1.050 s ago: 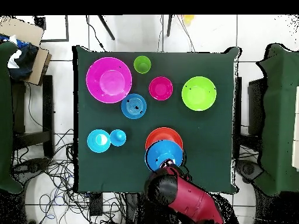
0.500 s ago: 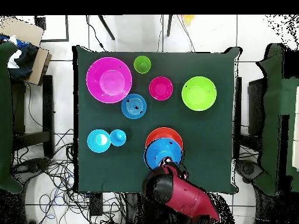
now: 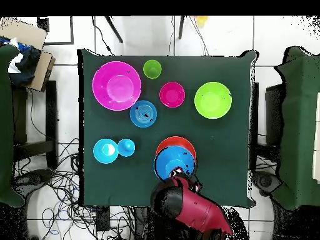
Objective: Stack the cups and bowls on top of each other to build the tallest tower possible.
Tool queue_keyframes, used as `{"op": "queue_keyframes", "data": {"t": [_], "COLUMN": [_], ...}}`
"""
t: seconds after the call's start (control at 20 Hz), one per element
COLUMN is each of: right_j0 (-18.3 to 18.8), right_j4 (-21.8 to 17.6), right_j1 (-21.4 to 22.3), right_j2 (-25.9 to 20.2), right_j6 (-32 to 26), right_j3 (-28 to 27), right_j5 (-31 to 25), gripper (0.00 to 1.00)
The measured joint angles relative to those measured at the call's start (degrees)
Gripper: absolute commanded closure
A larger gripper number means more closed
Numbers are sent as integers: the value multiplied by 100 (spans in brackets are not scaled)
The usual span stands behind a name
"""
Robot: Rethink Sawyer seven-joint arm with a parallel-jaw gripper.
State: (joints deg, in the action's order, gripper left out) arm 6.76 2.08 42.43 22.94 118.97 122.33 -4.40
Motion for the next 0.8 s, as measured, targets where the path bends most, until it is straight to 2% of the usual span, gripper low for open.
{"op": "queue_keyframes", "data": {"t": [0.35, 0.8], "right_j0": [-22, -29], "right_j4": [1, 5], "right_j1": [-32, -356], "right_j2": [9, 8], "right_j6": [0, 1], "right_j3": [-1, -20], "right_j5": [232, 871], "gripper": [100, 100]}}
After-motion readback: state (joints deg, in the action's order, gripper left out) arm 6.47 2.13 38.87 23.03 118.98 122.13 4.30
